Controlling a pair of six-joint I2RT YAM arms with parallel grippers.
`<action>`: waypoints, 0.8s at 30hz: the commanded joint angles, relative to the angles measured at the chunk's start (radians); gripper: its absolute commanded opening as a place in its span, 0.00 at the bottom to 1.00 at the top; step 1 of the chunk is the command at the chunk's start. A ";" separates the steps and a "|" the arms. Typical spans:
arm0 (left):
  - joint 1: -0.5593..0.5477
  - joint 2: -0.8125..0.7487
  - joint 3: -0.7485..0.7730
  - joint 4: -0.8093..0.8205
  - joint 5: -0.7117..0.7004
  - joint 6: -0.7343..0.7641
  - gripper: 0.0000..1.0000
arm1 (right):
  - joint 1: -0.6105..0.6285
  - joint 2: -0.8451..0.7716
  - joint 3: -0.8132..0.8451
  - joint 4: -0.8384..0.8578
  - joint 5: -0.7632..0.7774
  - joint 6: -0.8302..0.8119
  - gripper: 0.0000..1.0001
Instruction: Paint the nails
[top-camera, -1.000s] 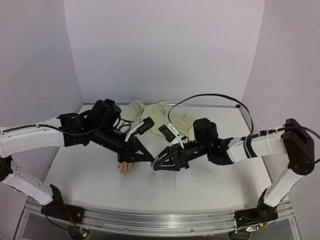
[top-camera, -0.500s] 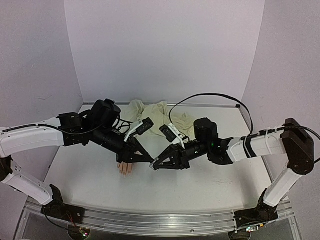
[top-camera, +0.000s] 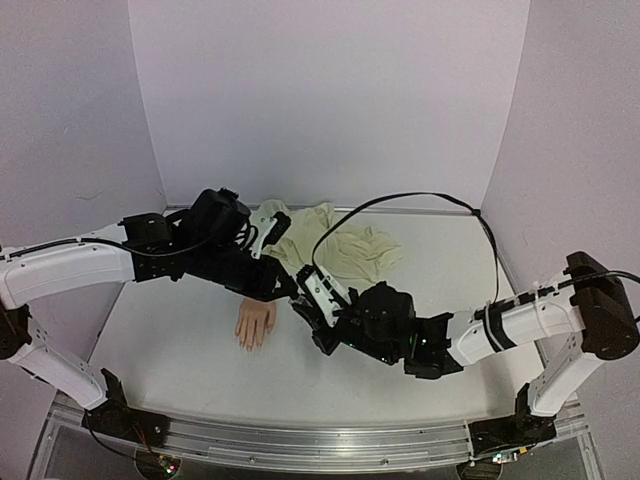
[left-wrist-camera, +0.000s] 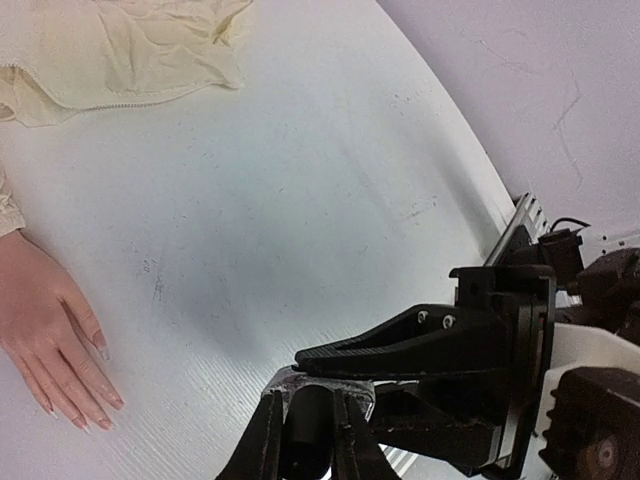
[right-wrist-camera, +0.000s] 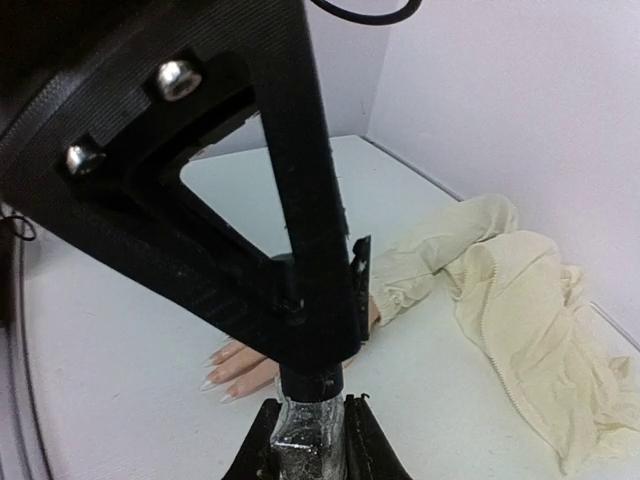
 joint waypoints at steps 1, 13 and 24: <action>0.006 -0.022 0.065 0.054 -0.135 -0.055 0.00 | 0.003 0.006 0.062 0.149 0.200 -0.043 0.00; 0.069 -0.290 -0.149 0.329 0.113 0.085 0.85 | -0.219 -0.188 -0.008 0.117 -0.691 0.344 0.00; 0.101 -0.227 -0.150 0.590 0.449 0.033 0.83 | -0.264 -0.103 0.103 0.229 -1.071 0.522 0.00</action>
